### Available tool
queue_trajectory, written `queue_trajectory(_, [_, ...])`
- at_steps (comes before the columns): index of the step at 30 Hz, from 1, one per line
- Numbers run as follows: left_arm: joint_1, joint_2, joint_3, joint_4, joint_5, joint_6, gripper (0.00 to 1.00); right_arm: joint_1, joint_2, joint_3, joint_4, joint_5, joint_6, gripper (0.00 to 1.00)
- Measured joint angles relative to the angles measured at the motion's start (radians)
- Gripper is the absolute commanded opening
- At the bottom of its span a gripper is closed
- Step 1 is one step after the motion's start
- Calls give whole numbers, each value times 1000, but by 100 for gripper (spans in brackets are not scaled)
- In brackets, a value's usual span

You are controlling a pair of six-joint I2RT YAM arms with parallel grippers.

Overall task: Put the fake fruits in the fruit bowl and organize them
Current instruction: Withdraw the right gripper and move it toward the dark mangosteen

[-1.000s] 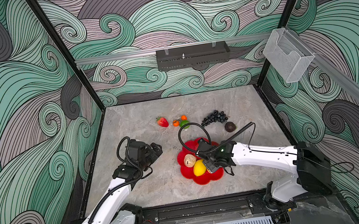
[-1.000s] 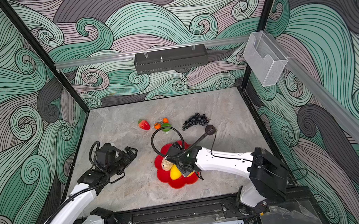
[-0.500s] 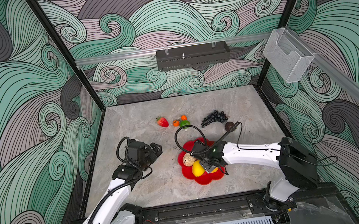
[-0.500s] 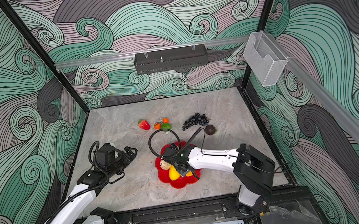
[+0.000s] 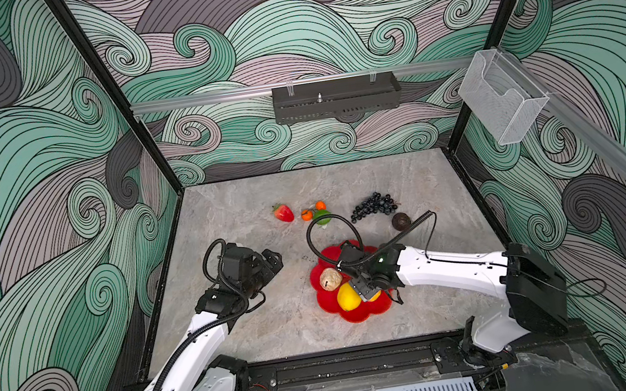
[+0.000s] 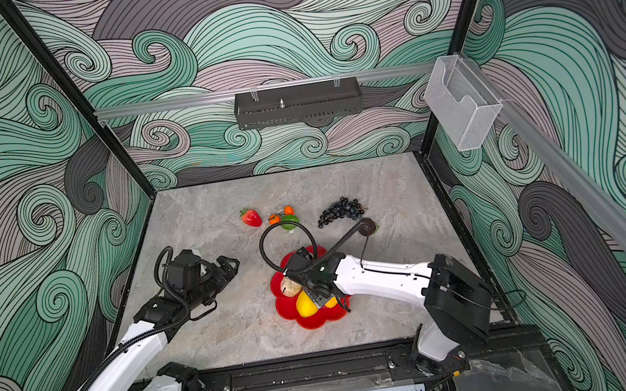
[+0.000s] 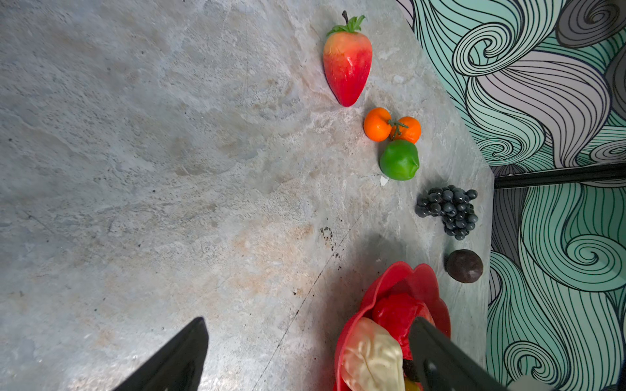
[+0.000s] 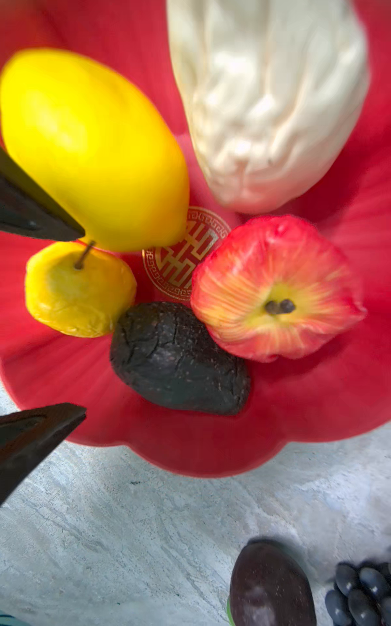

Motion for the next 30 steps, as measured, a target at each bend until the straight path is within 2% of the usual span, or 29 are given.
queue_trajectory(7, [2, 0, 0, 0, 11, 2, 95, -11, -122, 0, -9, -14, -2, 74])
queue_trajectory(11, [4, 0, 0, -3, 23, 11, 95, -80, -205, 0, -9, -6, -19, 74])
queue_trajectory(20, [5, -25, 0, -63, 36, 77, 95, -430, -238, -9, 69, -18, -33, 79])
queue_trajectory(28, [5, -151, -4, -105, 14, 166, 95, -732, -188, -80, 262, -158, 70, 81])
queue_trajectory(30, [5, -192, -14, -108, 5, 187, 95, -793, -138, -81, 303, -211, 110, 90])
